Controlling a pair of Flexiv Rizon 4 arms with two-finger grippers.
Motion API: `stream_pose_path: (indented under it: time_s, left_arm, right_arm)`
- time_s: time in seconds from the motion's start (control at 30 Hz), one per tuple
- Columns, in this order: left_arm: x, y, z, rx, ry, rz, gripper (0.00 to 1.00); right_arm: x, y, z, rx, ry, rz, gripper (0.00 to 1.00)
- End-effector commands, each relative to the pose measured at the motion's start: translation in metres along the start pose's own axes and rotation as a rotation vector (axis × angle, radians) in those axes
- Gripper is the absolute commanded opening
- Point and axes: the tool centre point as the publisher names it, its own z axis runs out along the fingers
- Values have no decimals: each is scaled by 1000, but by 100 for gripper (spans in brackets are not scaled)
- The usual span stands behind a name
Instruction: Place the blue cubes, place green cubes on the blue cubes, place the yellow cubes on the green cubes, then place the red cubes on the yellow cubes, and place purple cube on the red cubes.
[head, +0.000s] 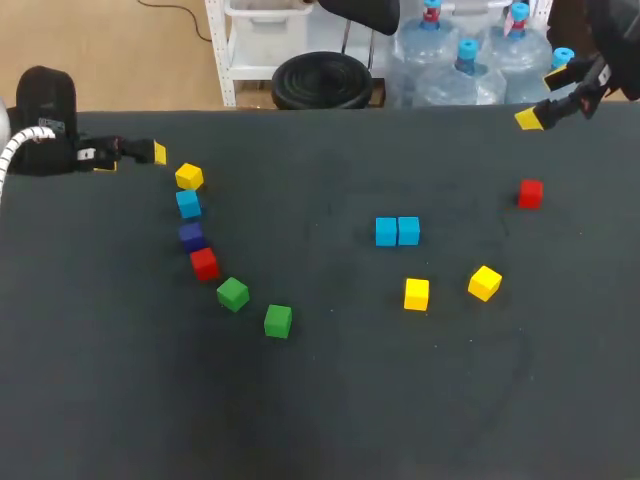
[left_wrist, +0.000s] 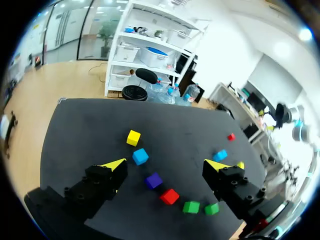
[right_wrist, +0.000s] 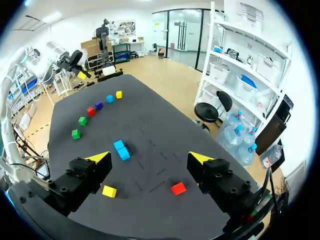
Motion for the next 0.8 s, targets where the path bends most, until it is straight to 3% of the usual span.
stream_pose_path:
  time_s: [0.03,0.1,0.2,0.5,0.6,0.67,0.8]
  left_arm:
    - [4,4,8,0,114,177,100]
    - [3,7,14,58,227,257,100]
    - [-1,17,23,-10,367,398,100]
    - [-26,32,56,21,554,637,100]
    - [-26,33,75,23,665,696,100]
    - [-22,34,87,-21,747,758,100]
    - [-14,39,108,-16,828,789,100]
  right_arm:
    - [0,1,-1,1,-1,0,100]
    - [0,1,-1,1,-1,0,100]
    - [0,1,-1,1,-1,0,100]
    - [0,1,-1,1,-1,0,100]
    - [0,1,-1,1,-1,0,100]
    - [0,1,-1,1,-1,0,100]
    - [0,1,-1,1,-1,0,100]
